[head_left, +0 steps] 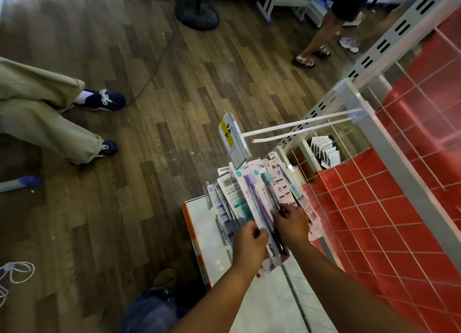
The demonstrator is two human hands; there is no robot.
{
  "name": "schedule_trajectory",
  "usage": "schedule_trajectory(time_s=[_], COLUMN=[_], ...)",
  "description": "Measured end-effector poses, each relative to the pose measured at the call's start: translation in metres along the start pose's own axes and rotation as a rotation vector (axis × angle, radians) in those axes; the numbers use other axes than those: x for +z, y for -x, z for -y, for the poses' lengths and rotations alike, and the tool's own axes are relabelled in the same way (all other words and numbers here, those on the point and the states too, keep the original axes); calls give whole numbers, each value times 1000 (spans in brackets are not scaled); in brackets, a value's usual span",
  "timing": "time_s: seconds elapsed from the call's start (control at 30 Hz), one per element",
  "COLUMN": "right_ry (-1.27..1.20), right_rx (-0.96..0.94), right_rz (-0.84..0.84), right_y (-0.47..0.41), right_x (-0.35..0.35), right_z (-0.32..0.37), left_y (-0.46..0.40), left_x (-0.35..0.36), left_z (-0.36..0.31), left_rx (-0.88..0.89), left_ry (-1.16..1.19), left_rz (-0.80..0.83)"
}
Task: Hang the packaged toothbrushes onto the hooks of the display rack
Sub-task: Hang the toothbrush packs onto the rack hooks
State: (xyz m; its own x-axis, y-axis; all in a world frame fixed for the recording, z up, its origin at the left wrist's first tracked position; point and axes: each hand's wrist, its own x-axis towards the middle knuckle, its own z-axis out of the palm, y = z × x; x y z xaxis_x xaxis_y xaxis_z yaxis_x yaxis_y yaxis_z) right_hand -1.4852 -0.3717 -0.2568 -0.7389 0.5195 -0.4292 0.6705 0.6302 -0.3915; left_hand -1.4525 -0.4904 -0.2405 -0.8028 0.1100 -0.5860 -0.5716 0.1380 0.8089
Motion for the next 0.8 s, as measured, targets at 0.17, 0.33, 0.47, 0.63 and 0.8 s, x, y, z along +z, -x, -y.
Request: schedule_trajectory(time_s=[0.17,0.33,0.47,0.63,0.8], right_ry=[124,159,161,155,138], right_rx=[-58,-92,-103,-123,-137], right_rz=[-53,-78,-97,-116,-140], right_y=[6,10,10,15,23], right_x=[0,3,4,7,5], right_z=[4,7,7,4,3], left_y=[6,10,14,17,21], left_x=[-17,-26,-32,-34,-36], left_z=[9,20,27,32,31], left_rx=[63,9,-66,-60,-88], left_ry=[51,103,147,99,116], left_rz=[-5,-18,-23,-23,16])
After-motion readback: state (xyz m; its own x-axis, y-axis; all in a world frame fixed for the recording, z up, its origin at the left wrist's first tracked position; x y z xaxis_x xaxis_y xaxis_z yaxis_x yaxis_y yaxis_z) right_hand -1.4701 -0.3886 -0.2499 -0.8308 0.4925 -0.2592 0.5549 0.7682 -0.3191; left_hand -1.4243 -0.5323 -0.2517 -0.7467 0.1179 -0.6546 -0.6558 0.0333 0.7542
